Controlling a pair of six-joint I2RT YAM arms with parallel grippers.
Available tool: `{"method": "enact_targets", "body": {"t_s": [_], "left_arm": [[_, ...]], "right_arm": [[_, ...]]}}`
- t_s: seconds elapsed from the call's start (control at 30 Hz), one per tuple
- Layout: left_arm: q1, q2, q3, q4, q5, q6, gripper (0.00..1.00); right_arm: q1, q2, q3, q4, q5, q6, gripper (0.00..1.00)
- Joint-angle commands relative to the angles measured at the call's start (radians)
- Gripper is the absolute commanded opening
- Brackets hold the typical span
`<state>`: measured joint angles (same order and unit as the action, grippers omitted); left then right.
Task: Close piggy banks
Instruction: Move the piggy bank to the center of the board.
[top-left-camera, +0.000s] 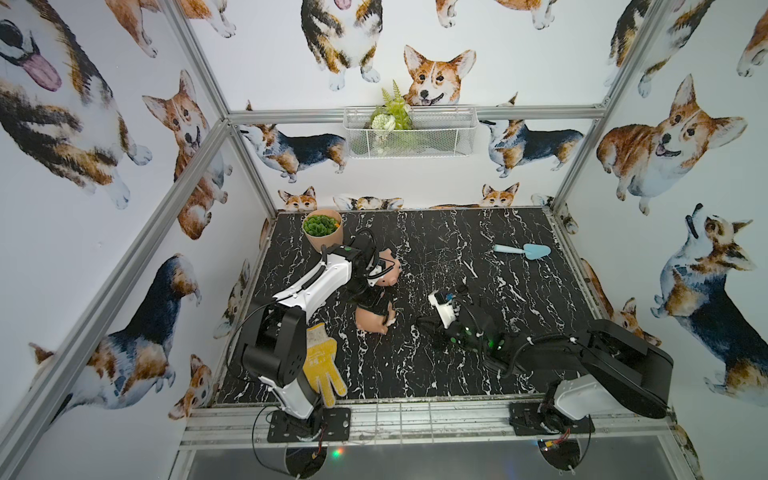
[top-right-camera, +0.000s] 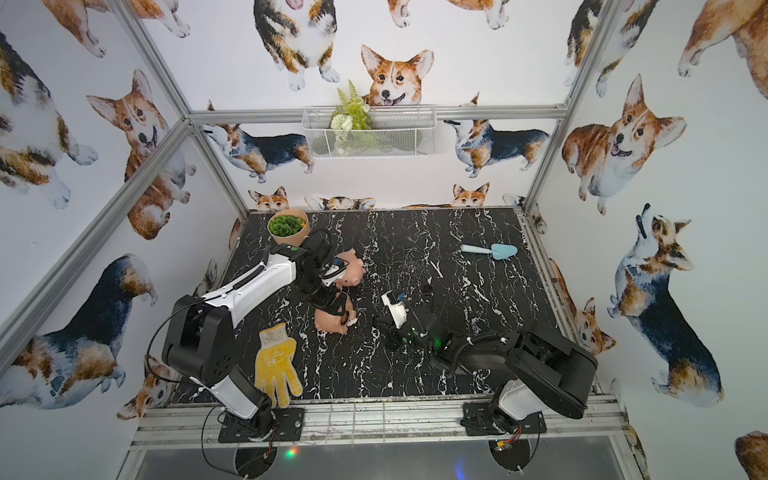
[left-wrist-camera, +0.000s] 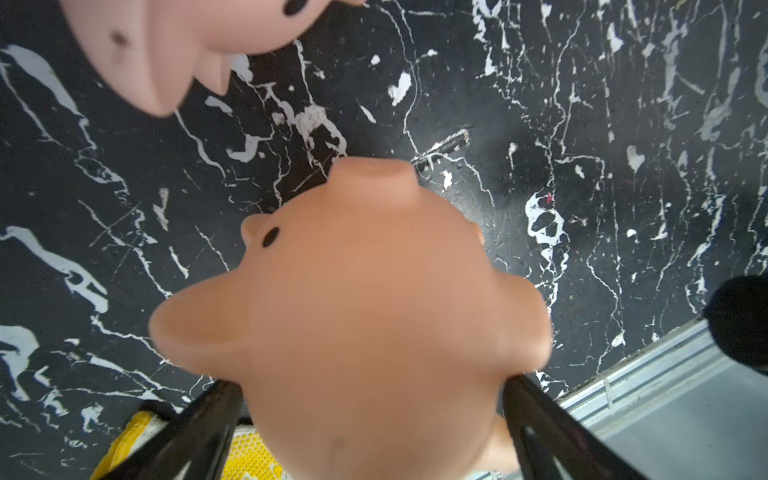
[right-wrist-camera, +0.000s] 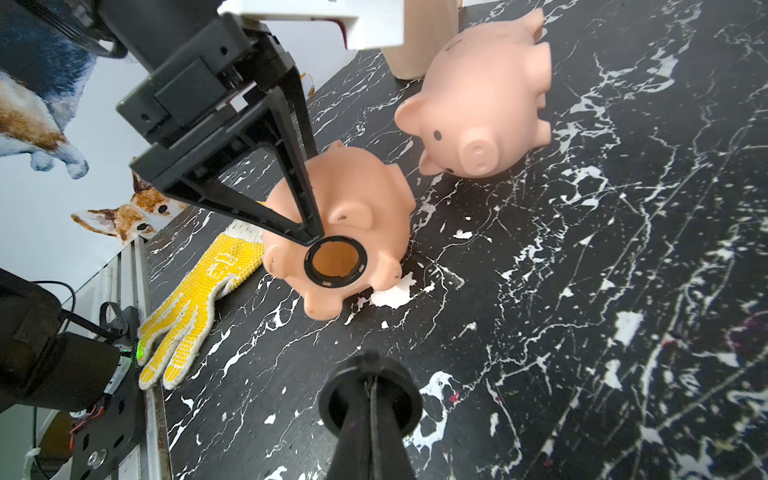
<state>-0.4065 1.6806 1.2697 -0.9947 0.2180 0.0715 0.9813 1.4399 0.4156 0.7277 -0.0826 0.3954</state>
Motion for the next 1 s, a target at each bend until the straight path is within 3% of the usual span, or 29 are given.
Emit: {"method": "enact_targets", "body": {"t_s": [0.0, 0.3, 0.77, 0.97], "left_arm": [[0.000, -0.003, -0.008, 0.016, 0.033, -0.013, 1.00], [0.026, 0.017, -0.046, 0.046, 0.101, -0.038, 0.95], [0.030, 0.040, -0.091, 0.134, 0.301, -0.079, 0.89], [0.014, 0.069, -0.074, 0.117, 0.310, -0.072, 0.88]], "right_arm": [[0.002, -0.011, -0.007, 0.036, 0.014, 0.001, 0.00], [0.002, -0.009, -0.007, 0.050, 0.009, -0.007, 0.00], [0.003, 0.022, -0.031, 0.115, 0.013, -0.021, 0.00], [0.002, 0.019, -0.057, 0.142, 0.011, -0.111, 0.00]]}}
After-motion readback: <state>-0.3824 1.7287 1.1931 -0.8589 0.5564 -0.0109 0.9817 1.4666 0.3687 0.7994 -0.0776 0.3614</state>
